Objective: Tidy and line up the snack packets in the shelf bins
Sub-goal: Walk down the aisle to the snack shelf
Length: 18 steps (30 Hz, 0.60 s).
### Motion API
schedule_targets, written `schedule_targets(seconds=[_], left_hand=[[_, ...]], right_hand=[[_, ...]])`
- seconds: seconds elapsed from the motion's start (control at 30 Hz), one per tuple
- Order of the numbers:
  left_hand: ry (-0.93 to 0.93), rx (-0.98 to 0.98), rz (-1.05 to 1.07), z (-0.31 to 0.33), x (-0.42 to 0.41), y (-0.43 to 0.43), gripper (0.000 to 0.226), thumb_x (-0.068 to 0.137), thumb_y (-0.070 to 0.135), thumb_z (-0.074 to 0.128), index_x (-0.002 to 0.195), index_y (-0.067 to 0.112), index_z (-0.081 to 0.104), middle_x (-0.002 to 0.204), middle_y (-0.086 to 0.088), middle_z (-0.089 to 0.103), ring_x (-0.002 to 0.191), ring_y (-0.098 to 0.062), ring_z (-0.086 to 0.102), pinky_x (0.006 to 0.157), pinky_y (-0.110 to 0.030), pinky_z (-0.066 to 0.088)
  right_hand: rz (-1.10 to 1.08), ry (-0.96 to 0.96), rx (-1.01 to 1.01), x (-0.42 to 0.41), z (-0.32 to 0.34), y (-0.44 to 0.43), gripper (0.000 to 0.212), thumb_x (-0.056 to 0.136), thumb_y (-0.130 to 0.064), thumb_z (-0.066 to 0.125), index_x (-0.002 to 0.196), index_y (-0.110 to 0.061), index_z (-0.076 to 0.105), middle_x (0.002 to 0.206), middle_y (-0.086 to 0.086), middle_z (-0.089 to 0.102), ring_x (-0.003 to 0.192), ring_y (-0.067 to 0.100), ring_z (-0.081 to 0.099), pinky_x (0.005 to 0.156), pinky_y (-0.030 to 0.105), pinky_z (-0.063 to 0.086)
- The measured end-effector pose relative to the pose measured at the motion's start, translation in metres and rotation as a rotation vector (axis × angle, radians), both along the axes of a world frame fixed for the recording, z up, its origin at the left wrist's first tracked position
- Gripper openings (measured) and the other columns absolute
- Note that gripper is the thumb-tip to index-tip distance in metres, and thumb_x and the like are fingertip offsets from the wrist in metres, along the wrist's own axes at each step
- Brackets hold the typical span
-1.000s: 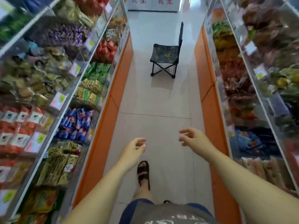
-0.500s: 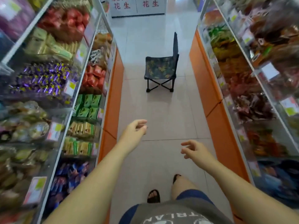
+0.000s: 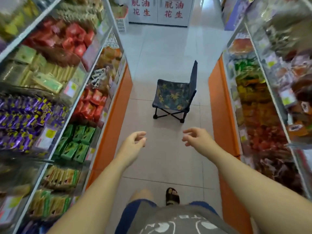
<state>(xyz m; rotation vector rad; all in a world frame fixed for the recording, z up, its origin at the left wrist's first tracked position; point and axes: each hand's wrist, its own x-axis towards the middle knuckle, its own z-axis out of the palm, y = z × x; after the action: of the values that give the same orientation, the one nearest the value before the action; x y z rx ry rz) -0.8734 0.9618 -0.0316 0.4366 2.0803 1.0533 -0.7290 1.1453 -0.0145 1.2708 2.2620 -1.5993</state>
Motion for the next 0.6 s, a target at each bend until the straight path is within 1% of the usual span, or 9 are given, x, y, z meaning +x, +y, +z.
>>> schedule_targets(seconds=[0.1, 0.2, 0.3, 0.37, 0.4, 0.47, 0.53, 0.6], left_hand=[[-0.013, -0.026, 0.023, -0.002, -0.037, 0.017, 0.023, 0.099, 0.019, 0.045, 0.121, 0.025, 0.053, 0.110, 0.004, 0.061, 0.095, -0.004, 0.058, 0.074, -0.016, 0.040], [-0.015, -0.045, 0.066, -0.011, -0.080, 0.038, 0.025, 0.099, 0.018, 0.045, 0.123, 0.022, 0.054, 0.111, 0.003, 0.060, 0.096, -0.007, 0.059, 0.083, -0.022, 0.040], [-0.019, -0.050, 0.051, -0.019, -0.127, 0.063, 0.023, 0.099, 0.017, 0.046, 0.120, 0.023, 0.054, 0.113, 0.001, 0.061, 0.095, -0.008, 0.059, 0.084, -0.023, 0.040], [-0.023, -0.049, 0.019, -0.019, -0.164, 0.084, 0.021, 0.099, 0.017, 0.046, 0.117, 0.025, 0.053, 0.116, 0.000, 0.060, 0.096, -0.009, 0.059, 0.085, -0.023, 0.040], [-0.018, -0.050, 0.000, -0.016, -0.183, 0.096, 0.022, 0.099, 0.017, 0.047, 0.119, 0.024, 0.053, 0.117, 0.001, 0.060, 0.097, -0.009, 0.059, 0.085, -0.023, 0.041], [0.011, -0.025, -0.035, -0.009, -0.222, 0.121, 0.023, 0.097, 0.018, 0.049, 0.119, 0.024, 0.055, 0.117, 0.000, 0.060, 0.100, -0.011, 0.060, 0.089, -0.025, 0.042], [0.037, 0.010, -0.053, 0.001, -0.257, 0.148, 0.022, 0.096, 0.019, 0.050, 0.117, 0.026, 0.056, 0.116, 0.001, 0.061, 0.103, -0.012, 0.060, 0.091, -0.026, 0.044], [0.063, 0.026, -0.084, 0.012, -0.286, 0.175, 0.024, 0.097, 0.021, 0.049, 0.119, 0.026, 0.056, 0.114, 0.003, 0.061, 0.103, -0.011, 0.060, 0.090, -0.025, 0.043]], right_hand=[[0.011, 0.057, 0.020, -0.059, 0.014, 0.037, 0.020, 0.092, -0.021, 0.053, 0.112, -0.019, 0.057, 0.096, 0.000, 0.067, 0.080, 0.011, 0.065, 0.081, 0.031, 0.052], [0.006, 0.107, 0.023, -0.112, 0.016, 0.068, 0.017, 0.091, -0.021, 0.056, 0.107, -0.020, 0.061, 0.094, 0.001, 0.068, 0.080, 0.015, 0.067, 0.084, 0.040, 0.053], [-0.011, 0.110, 0.017, -0.157, 0.006, 0.092, 0.014, 0.091, -0.020, 0.057, 0.104, -0.023, 0.060, 0.091, -0.001, 0.068, 0.081, 0.016, 0.067, 0.084, 0.042, 0.054], [-0.031, 0.078, 0.014, -0.183, -0.003, 0.103, 0.016, 0.090, -0.020, 0.058, 0.106, -0.021, 0.061, 0.093, 0.000, 0.068, 0.080, 0.016, 0.066, 0.085, 0.043, 0.055], [-0.033, 0.055, 0.015, -0.194, -0.008, 0.108, 0.019, 0.091, -0.020, 0.058, 0.109, -0.018, 0.061, 0.094, 0.001, 0.067, 0.080, 0.015, 0.066, 0.084, 0.042, 0.055], [-0.042, 0.013, 0.002, -0.214, -0.017, 0.118, 0.024, 0.092, -0.021, 0.057, 0.115, -0.015, 0.060, 0.095, 0.002, 0.067, 0.081, 0.014, 0.065, 0.080, 0.035, 0.055], [-0.048, -0.025, -0.020, -0.229, -0.024, 0.128, 0.025, 0.092, -0.021, 0.056, 0.116, -0.015, 0.058, 0.094, 0.002, 0.066, 0.082, 0.014, 0.064, 0.071, 0.025, 0.053], [-0.045, -0.060, -0.035, -0.241, -0.029, 0.138, 0.024, 0.093, -0.020, 0.056, 0.116, -0.015, 0.057, 0.094, 0.002, 0.066, 0.080, 0.012, 0.063, 0.063, 0.018, 0.047]])
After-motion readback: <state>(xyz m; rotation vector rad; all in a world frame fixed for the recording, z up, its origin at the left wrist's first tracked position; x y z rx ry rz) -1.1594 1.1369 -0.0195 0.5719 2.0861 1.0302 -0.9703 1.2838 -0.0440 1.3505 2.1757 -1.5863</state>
